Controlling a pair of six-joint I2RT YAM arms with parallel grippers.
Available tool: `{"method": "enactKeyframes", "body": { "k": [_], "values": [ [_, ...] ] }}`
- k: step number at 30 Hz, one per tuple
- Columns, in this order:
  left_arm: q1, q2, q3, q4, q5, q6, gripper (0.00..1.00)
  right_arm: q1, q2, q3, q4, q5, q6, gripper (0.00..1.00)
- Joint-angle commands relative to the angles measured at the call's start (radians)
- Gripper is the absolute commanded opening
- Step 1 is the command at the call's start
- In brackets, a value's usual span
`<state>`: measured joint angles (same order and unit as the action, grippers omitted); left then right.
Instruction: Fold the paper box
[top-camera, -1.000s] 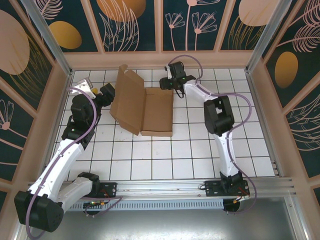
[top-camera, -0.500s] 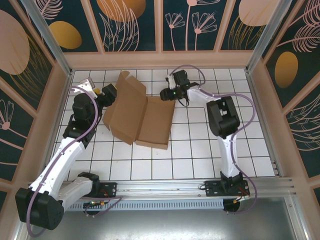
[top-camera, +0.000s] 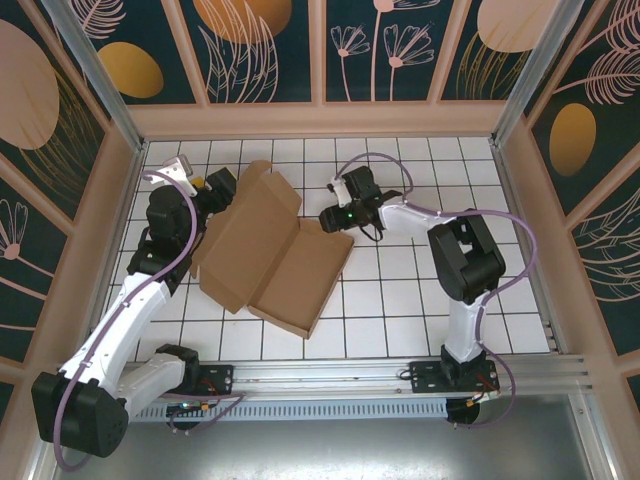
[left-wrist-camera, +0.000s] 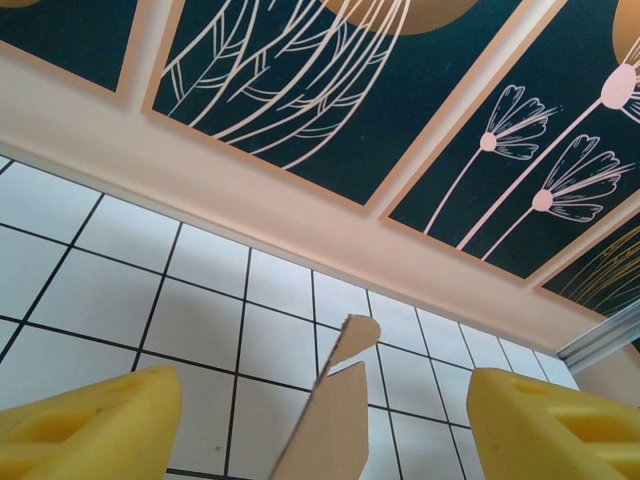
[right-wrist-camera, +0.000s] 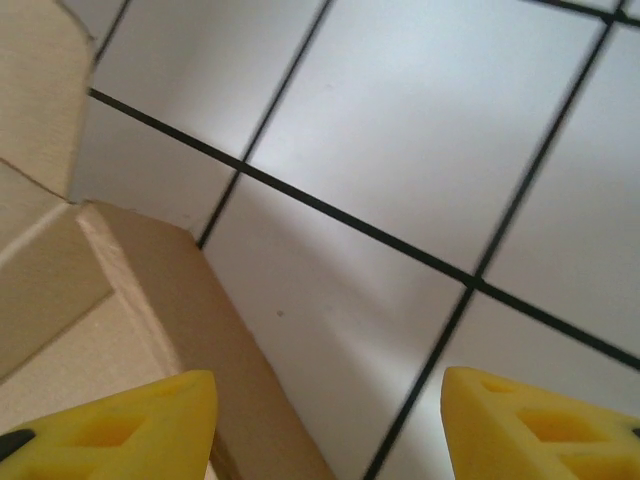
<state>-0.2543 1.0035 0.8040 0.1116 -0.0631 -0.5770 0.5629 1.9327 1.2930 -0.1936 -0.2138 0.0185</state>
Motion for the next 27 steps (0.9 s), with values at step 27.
{"method": "enactKeyframes", "body": {
  "k": [27],
  "values": [
    [0.0,-0.016,-0.012,0.027,0.003,-0.004,0.74,0.094,-0.066,-0.203,0.152,0.564,0.027,0.34]
  ]
}}
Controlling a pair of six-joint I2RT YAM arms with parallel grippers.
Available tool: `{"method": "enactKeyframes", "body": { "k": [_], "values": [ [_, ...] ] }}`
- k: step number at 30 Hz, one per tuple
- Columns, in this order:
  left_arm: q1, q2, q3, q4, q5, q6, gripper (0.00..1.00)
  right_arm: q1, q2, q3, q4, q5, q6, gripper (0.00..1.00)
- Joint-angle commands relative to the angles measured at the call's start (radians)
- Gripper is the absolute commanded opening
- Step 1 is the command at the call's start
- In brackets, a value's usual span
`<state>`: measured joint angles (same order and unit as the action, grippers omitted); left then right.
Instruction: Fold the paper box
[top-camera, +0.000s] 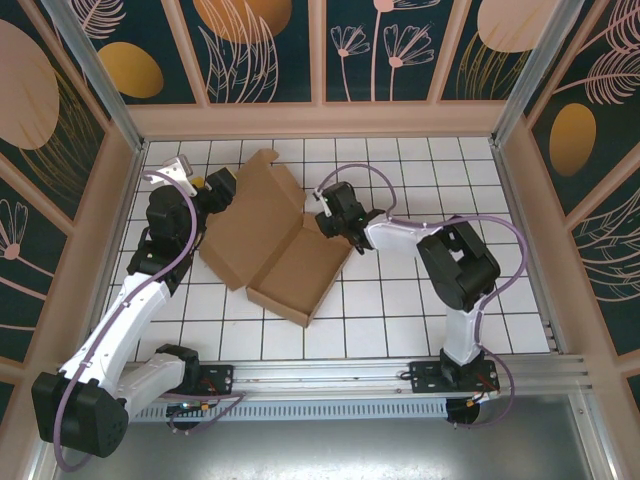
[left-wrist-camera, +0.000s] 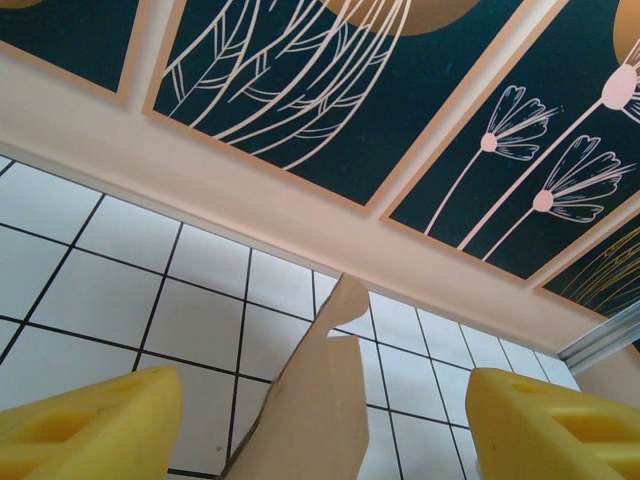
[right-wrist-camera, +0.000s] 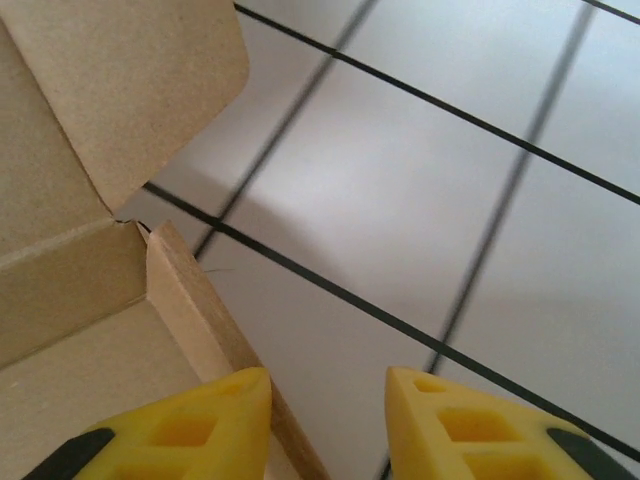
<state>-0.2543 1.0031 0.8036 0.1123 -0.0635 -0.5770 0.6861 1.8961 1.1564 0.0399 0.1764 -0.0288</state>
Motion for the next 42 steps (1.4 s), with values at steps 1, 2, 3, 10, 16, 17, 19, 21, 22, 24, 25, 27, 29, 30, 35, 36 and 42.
{"method": "enactKeyframes", "body": {
  "k": [1,2,3,10,16,17,19,21,22,24,25,27,29,30,35,36,42],
  "values": [
    [-0.001,-0.017,-0.011,0.026,0.002,-0.004,0.75,-0.037,-0.055,-0.079,-0.088,0.196,0.112,0.32],
    [-0.001,-0.017,-0.01,0.026,0.003,-0.004,0.75,-0.048,-0.076,-0.084,-0.112,0.23,0.163,0.31],
    [-0.001,-0.017,-0.011,0.026,0.001,-0.004,0.75,-0.057,-0.088,-0.083,-0.146,0.257,0.213,0.28],
    [-0.001,-0.02,-0.009,0.027,0.003,-0.003,0.75,-0.064,-0.259,-0.186,-0.143,0.055,0.255,0.36],
    [0.0,-0.021,-0.007,0.029,0.002,-0.003,0.75,-0.081,-0.302,-0.18,-0.133,-0.133,0.114,0.66],
    [-0.001,-0.022,-0.007,0.029,0.002,-0.003,0.75,-0.09,-0.284,-0.169,-0.143,-0.108,0.11,0.68],
    [-0.001,-0.025,-0.007,0.027,0.002,-0.001,0.75,-0.116,-0.242,-0.15,-0.157,-0.064,0.11,0.68],
    [0.0,-0.029,-0.008,0.027,-0.002,0.002,0.75,-0.134,-0.219,-0.142,-0.149,-0.032,0.125,0.68],
    [-0.001,-0.031,-0.008,0.026,-0.003,0.003,0.75,-0.166,-0.211,-0.141,-0.14,-0.038,0.134,0.68],
    [-0.002,-0.033,-0.009,0.026,-0.006,0.003,0.74,-0.196,-0.189,-0.138,-0.125,-0.078,0.136,0.67],
    [-0.001,-0.034,-0.009,0.026,-0.006,0.003,0.75,-0.204,-0.172,-0.13,-0.127,-0.093,0.138,0.66],
    [-0.001,-0.034,-0.009,0.026,-0.005,0.002,0.74,-0.204,-0.141,-0.121,-0.128,-0.141,0.127,0.64],
    [-0.001,-0.035,-0.009,0.024,-0.004,0.003,0.75,-0.196,-0.111,-0.122,-0.124,-0.152,0.133,0.59],
    [-0.001,-0.035,-0.009,0.024,-0.005,0.003,0.74,-0.192,-0.1,-0.12,-0.126,-0.141,0.142,0.55],
    [-0.001,-0.037,-0.009,0.025,-0.004,0.002,0.75,-0.174,-0.118,-0.178,-0.08,-0.063,0.227,0.43],
    [-0.001,-0.038,-0.009,0.025,-0.004,0.002,0.75,-0.174,-0.125,-0.188,-0.077,-0.056,0.251,0.41],
    [-0.001,-0.04,-0.009,0.026,-0.002,0.0,0.75,-0.145,-0.161,-0.243,-0.08,0.04,0.383,0.27]
  ]
}}
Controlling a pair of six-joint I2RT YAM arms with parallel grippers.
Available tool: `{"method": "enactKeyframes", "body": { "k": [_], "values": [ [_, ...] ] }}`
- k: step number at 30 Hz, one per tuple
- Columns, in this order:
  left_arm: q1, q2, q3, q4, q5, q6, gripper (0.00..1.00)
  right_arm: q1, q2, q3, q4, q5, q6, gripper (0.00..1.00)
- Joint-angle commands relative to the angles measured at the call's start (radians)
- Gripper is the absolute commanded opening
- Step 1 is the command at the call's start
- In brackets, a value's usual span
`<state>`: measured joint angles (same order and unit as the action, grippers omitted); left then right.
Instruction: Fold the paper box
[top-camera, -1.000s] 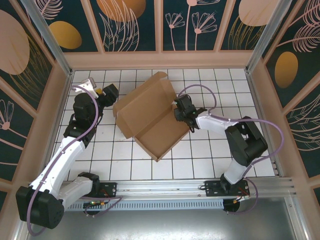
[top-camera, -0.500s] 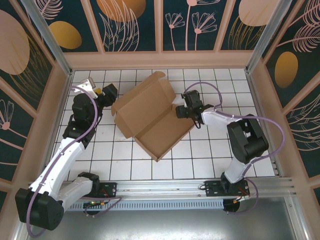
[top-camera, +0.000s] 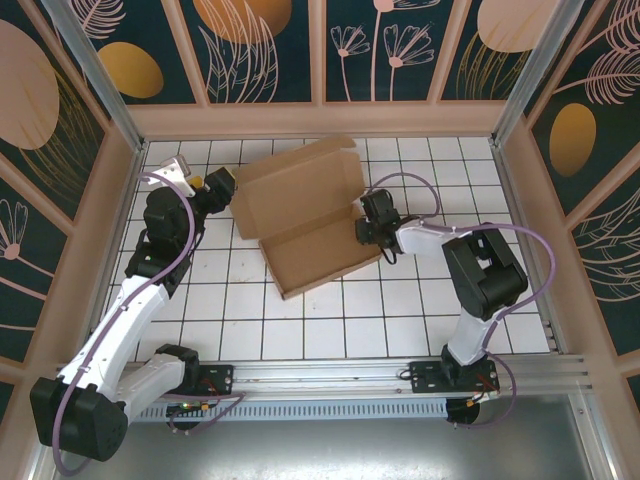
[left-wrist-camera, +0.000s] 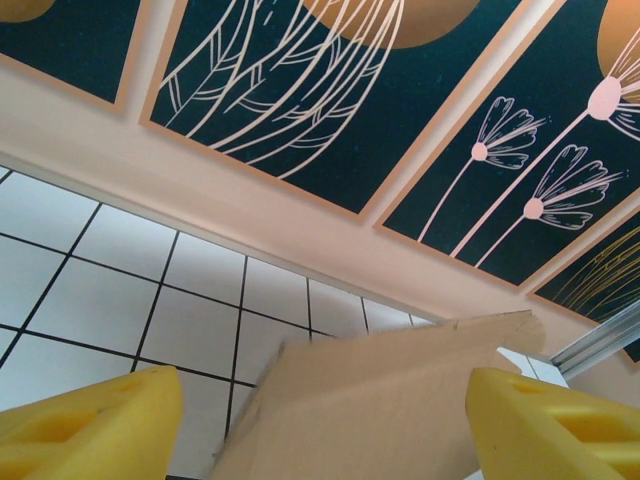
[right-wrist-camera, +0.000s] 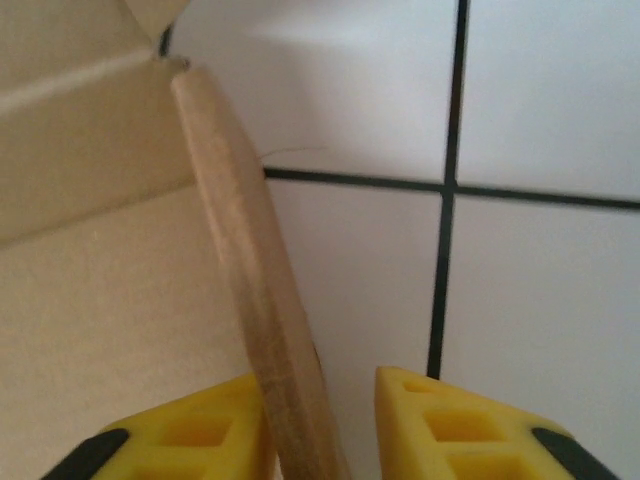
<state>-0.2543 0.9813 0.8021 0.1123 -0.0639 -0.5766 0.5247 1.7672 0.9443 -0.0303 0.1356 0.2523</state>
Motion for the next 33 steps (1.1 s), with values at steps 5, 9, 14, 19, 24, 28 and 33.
{"method": "enactKeyframes", "body": {
  "k": [5,9,14,19,24,28,33],
  "values": [
    [-0.001,-0.013,-0.007,0.027,0.004,-0.002,0.75,0.078,-0.035,-0.056,-0.015,0.089,0.165,0.27],
    [-0.002,-0.009,-0.009,0.026,0.003,-0.002,0.75,0.095,-0.059,-0.069,-0.009,0.066,0.199,0.27],
    [-0.001,-0.003,-0.011,0.027,0.0,-0.002,0.75,0.083,-0.115,-0.061,0.009,0.041,0.148,0.44],
    [-0.001,0.038,-0.014,0.037,0.014,-0.002,0.74,0.028,-0.223,-0.053,0.109,-0.076,0.019,0.62],
    [-0.001,0.118,0.003,0.028,0.006,-0.004,0.76,-0.007,-0.27,-0.009,0.201,-0.067,-0.125,0.8],
    [-0.001,0.212,0.074,-0.029,0.01,0.005,0.76,-0.169,-0.215,0.063,0.256,-0.407,-0.158,0.8],
    [0.014,0.296,0.123,-0.055,-0.013,0.06,0.74,-0.287,-0.079,0.191,0.243,-0.587,-0.181,0.89]
  ]
}}
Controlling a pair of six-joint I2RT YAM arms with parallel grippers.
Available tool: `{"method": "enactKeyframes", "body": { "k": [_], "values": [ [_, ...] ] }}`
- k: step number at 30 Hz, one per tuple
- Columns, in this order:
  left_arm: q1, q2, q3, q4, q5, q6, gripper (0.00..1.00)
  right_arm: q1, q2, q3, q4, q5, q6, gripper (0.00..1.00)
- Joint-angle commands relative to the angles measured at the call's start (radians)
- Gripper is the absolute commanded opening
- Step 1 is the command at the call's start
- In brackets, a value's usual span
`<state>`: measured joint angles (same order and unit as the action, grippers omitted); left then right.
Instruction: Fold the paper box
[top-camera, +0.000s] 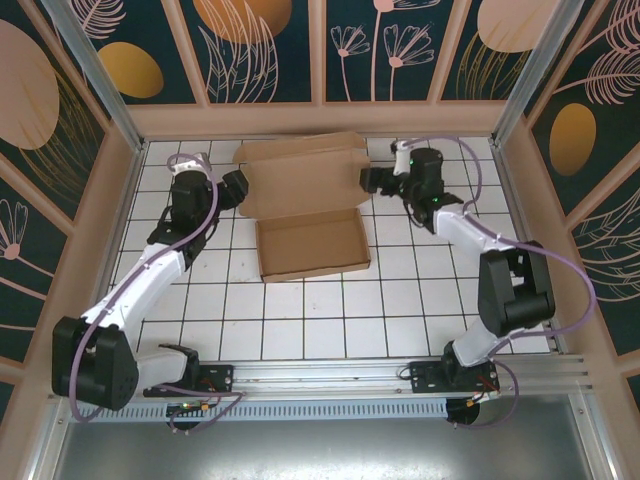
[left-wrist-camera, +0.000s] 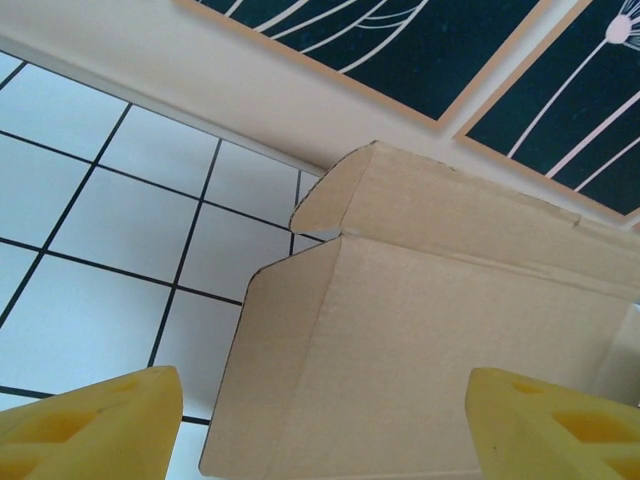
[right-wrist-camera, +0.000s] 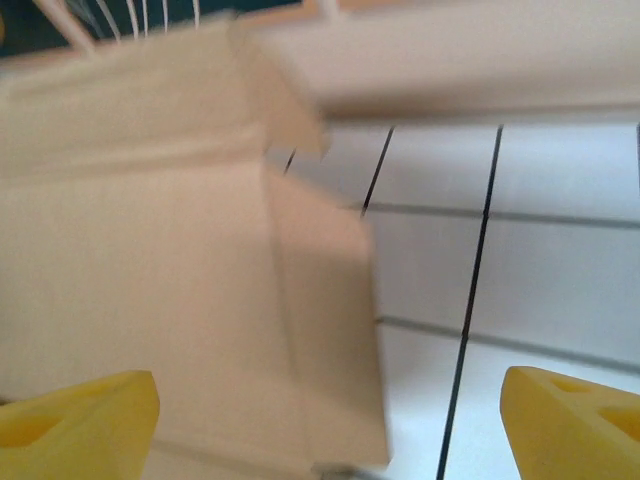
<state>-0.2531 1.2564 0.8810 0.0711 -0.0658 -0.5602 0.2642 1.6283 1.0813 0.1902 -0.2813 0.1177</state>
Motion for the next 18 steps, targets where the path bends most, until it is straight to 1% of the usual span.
{"method": "enactKeyframes", "body": {
  "k": [1,3,4,7,9,11,13,16,18],
  "values": [
    [0.023,0.039,0.051,-0.013,0.008,0.048,0.74,-0.048,0.084,0.062,0.042,-0.22,-0.045,0.89],
    [0.035,0.078,0.063,-0.007,0.029,0.068,0.74,-0.091,0.145,0.091,0.067,-0.365,-0.025,0.87],
    [0.045,0.1,0.068,-0.004,0.041,0.075,0.74,-0.107,0.183,0.118,0.063,-0.416,-0.019,0.85],
    [0.084,0.142,0.063,0.029,0.089,0.078,0.73,-0.131,0.279,0.184,0.053,-0.528,-0.013,0.83],
    [0.103,0.145,0.037,0.085,0.139,0.082,0.73,-0.132,0.33,0.226,0.026,-0.557,-0.028,0.81],
    [0.116,0.155,0.016,0.129,0.191,0.11,0.73,-0.131,0.368,0.243,0.044,-0.594,-0.02,0.79],
    [0.146,0.188,0.018,0.157,0.288,0.121,0.72,-0.132,0.401,0.26,0.063,-0.627,-0.002,0.76],
    [0.186,0.259,0.038,0.186,0.458,0.138,0.71,-0.129,0.439,0.265,0.13,-0.689,0.05,0.65],
    [0.188,0.299,0.059,0.176,0.501,0.172,0.71,-0.128,0.453,0.26,0.171,-0.715,0.081,0.56]
  ]
}}
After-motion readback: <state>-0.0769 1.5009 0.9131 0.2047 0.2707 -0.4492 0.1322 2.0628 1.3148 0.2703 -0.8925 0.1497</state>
